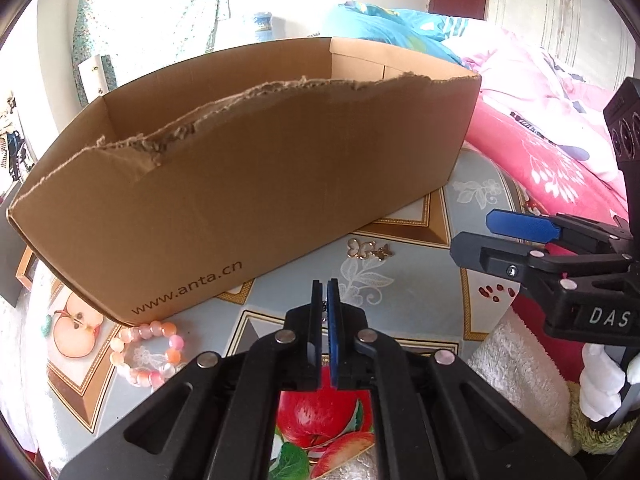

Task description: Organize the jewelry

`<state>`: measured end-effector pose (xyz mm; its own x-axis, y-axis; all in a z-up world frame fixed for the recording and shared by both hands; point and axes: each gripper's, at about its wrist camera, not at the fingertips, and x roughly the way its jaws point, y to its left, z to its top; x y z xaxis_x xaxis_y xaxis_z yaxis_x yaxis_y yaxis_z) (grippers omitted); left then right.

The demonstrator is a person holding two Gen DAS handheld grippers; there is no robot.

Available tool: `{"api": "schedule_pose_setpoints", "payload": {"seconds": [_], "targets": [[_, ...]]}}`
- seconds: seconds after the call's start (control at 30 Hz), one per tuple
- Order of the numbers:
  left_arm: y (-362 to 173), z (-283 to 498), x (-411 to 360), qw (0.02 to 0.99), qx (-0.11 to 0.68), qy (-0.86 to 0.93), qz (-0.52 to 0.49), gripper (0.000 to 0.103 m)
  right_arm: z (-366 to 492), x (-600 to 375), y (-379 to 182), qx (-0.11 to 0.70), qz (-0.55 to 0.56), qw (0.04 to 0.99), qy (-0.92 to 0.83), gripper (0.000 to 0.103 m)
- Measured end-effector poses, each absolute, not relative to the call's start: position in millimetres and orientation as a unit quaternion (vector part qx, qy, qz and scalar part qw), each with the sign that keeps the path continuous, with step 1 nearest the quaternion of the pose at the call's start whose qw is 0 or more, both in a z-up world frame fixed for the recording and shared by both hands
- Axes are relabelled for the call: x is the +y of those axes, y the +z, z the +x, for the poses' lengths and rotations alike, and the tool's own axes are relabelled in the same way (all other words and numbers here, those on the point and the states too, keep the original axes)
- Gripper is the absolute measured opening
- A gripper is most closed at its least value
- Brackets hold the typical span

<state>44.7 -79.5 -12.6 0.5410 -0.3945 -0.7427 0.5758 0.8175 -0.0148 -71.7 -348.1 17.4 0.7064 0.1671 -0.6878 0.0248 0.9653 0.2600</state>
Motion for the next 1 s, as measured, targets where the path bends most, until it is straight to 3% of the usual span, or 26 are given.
{"api": "schedule_pose_setpoints", "payload": {"seconds": [0.07, 0.1, 0.13, 0.43, 0.5, 0.63, 0.73, 1.0], "targets": [[-14.5, 44.8, -80.9, 0.866, 0.394, -0.285, 0.116, 0.011, -73.3, -346.6, 18.0, 0.382, 0.122, 0.915, 0.040, 0.064], [-13.7, 43.1, -80.0, 0.867, 0.392, -0.286, 0.116, 0.025, -72.1, -347.1, 17.8, 0.382, 0.122, 0.915, 0.040, 0.064], [-12.2, 40.4, -78.8, 0.869, 0.387, -0.287, 0.114, 0.033, -71.5, -346.9, 17.2, 0.383, 0.122, 0.915, 0.041, 0.064], [-17.9, 37.3, -79.4, 0.870, 0.383, -0.277, 0.138, 0.035, -59.2, -346.6, 12.7, 0.389, 0.121, 0.912, 0.050, 0.064], [-22.2, 40.0, -83.3, 0.866, 0.386, -0.279, 0.153, 0.033, -59.0, -347.3, 13.0, 0.389, 0.121, 0.912, 0.049, 0.064], [-24.7, 44.4, -82.1, 0.861, 0.394, -0.282, 0.153, 0.014, -60.4, -348.2, 12.6, 0.388, 0.124, 0.912, 0.044, 0.064], [-24.2, 44.6, -80.4, 0.861, 0.393, -0.283, 0.157, 0.006, -61.7, -346.5, 11.1, 0.389, 0.124, 0.912, 0.043, 0.064], [-24.7, 46.0, -76.0, 0.862, 0.391, -0.287, 0.147, 0.002, -58.8, -341.9, 10.9, 0.389, 0.114, 0.913, 0.047, 0.064]]}}
